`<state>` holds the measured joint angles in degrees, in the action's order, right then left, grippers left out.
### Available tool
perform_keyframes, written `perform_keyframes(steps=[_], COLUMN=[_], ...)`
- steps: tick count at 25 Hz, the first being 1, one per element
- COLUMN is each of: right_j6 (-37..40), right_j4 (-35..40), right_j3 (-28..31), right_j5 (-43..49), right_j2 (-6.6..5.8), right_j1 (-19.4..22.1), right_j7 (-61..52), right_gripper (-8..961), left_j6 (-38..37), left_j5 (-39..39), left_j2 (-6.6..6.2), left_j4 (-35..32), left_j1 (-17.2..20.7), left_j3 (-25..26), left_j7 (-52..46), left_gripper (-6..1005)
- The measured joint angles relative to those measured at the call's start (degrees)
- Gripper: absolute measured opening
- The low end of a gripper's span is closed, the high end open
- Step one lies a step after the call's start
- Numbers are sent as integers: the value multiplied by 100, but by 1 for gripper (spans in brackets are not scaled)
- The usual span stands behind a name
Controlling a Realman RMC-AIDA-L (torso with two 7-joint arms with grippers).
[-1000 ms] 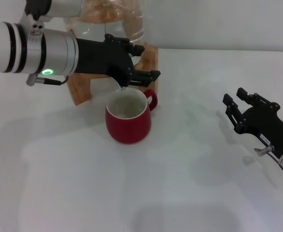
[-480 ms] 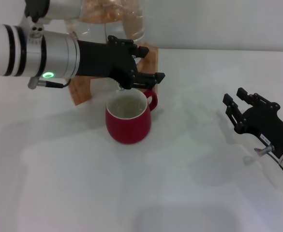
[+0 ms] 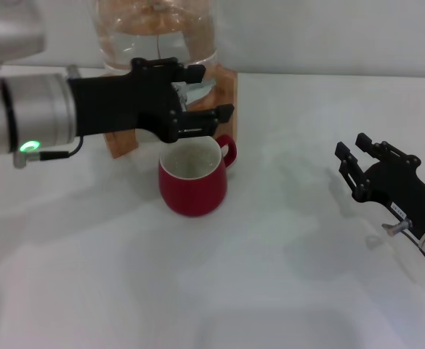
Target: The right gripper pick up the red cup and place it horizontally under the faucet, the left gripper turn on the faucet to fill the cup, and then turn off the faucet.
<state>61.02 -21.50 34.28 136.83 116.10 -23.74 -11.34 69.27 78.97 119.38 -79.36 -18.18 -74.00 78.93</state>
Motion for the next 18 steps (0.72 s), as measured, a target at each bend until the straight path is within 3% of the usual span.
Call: perform_keyframes(steps=[10, 18], right_j6=[12, 19], right_j4=[48, 73], right_j3=[12, 57], right_j5=[-40, -57], right_j2=[-18, -17], right_j1=[2, -6], right_j7=[0, 0], right_gripper=[363, 363], left_j6=[-100, -144], left_j5=[1795, 3255], left_j2=[19, 14], left_j4=[18, 1022], left_j1=[1420, 1880], left_j3=[-39, -28], left_j7=[1505, 2843], left_gripper=[759, 759])
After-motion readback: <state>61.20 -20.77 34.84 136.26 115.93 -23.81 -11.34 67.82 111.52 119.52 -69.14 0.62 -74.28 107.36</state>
